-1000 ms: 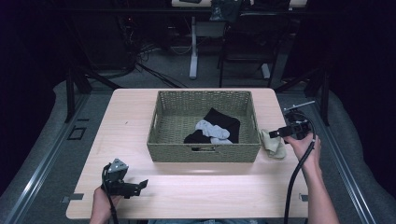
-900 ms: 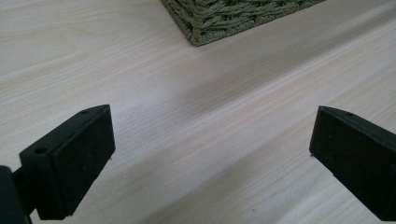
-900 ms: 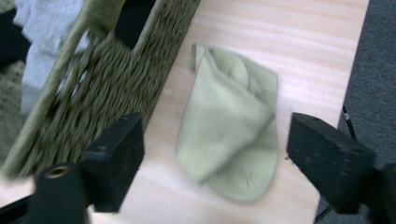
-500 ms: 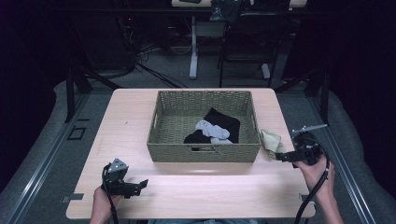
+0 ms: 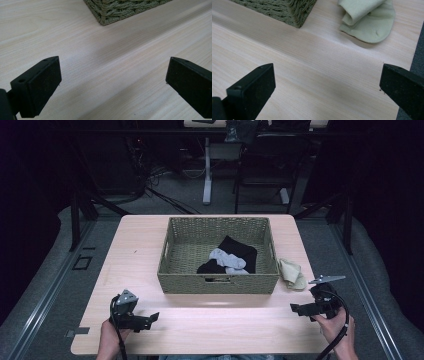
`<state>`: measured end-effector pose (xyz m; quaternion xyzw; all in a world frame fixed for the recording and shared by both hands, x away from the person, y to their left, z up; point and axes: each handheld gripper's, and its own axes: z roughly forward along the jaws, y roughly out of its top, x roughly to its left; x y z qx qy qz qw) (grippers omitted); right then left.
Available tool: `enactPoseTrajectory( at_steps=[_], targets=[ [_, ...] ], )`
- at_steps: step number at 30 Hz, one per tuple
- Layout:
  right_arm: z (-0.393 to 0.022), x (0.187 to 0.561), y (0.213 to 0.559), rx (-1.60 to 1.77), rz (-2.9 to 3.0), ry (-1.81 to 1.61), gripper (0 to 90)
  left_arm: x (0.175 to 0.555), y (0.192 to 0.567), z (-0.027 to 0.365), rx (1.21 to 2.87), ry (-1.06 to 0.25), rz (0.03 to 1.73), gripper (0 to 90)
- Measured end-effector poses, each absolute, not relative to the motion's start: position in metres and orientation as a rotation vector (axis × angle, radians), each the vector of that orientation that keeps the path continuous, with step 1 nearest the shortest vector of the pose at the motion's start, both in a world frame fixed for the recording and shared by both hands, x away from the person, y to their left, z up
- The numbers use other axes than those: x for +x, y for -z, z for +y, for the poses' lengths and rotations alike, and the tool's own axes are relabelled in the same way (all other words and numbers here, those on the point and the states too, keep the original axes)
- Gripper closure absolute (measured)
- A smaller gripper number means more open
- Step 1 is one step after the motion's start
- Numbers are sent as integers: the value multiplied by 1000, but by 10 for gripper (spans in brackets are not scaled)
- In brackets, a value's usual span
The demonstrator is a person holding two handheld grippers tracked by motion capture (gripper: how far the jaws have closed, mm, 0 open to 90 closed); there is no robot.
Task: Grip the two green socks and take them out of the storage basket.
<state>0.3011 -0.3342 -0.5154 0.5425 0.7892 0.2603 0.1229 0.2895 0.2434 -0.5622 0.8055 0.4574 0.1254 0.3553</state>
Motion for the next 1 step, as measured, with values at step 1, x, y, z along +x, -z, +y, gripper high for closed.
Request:
enactPoseTrajectory(
  at_steps=[1],
  targets=[
    [-335,301,515,1576,2296,-768,0,290,562,243,2081,-322,1183,2]
  ],
)
